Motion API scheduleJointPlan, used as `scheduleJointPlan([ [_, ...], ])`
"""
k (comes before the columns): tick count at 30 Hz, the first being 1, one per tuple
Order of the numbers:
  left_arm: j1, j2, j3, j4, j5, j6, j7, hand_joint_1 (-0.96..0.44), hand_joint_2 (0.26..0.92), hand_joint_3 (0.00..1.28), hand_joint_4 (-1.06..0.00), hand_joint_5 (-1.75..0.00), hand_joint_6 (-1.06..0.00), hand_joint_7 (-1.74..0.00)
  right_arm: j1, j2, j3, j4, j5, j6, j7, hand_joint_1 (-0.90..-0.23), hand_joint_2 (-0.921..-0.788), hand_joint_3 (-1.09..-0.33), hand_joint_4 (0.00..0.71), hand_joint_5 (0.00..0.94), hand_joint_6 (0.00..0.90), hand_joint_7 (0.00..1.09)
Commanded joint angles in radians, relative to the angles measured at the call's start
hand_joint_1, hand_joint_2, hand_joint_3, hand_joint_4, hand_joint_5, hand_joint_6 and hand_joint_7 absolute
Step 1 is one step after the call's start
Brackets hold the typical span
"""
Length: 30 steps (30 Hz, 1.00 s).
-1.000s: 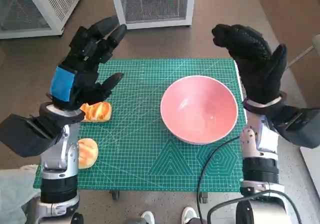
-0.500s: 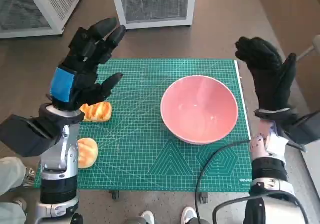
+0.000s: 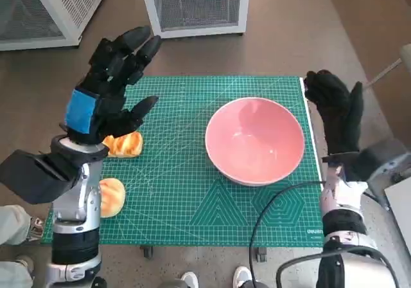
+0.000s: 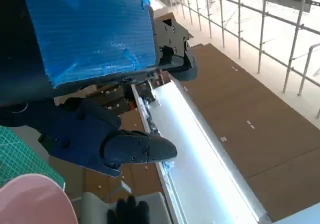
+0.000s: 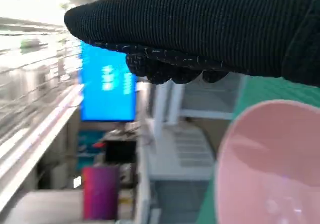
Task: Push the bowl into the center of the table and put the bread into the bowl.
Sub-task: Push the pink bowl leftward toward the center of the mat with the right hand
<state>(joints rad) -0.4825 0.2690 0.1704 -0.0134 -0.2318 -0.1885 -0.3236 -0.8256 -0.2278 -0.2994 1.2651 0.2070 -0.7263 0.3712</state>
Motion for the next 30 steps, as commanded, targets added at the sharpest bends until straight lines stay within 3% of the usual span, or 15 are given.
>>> scheduleJointPlan([
  [1, 0.012, 0.010, 0.008, -0.018, 0.008, -0.012, 0.008, -0.49, 0.921, 0.30, -0.39, 0.00, -0.19, -0.58, 0.036, 0.027, 0.011, 0.036, -0.036, 0.061, -0.054, -0.561, -0.921, -0.671, 0.232, 0.003, 0.335, 0.04],
  [7, 0.019, 0.010, 0.010, -0.024, 0.005, -0.008, 0.011, -0.49, 0.921, 0.30, -0.39, 0.00, -0.19, -0.57, 0.045, 0.058, 0.026, 0.046, -0.069, 0.115, -0.097, -0.560, -0.921, -0.677, 0.238, 0.005, 0.342, 0.04],
  [18, 0.039, 0.010, 0.012, -0.046, -0.001, 0.003, 0.015, -0.49, 0.921, 0.30, -0.39, 0.00, -0.19, -0.57, 0.039, 0.104, 0.043, 0.049, -0.097, 0.185, -0.113, -0.587, -0.921, -0.645, 0.251, 0.006, 0.371, 0.05],
  [30, 0.066, 0.019, 0.021, -0.068, 0.000, 0.005, 0.016, -0.50, 0.921, 0.30, -0.37, 0.00, -0.19, -0.57, 0.010, 0.150, 0.022, 0.052, -0.086, 0.224, -0.081, -0.588, -0.921, -0.634, 0.245, 0.001, 0.367, 0.04],
])
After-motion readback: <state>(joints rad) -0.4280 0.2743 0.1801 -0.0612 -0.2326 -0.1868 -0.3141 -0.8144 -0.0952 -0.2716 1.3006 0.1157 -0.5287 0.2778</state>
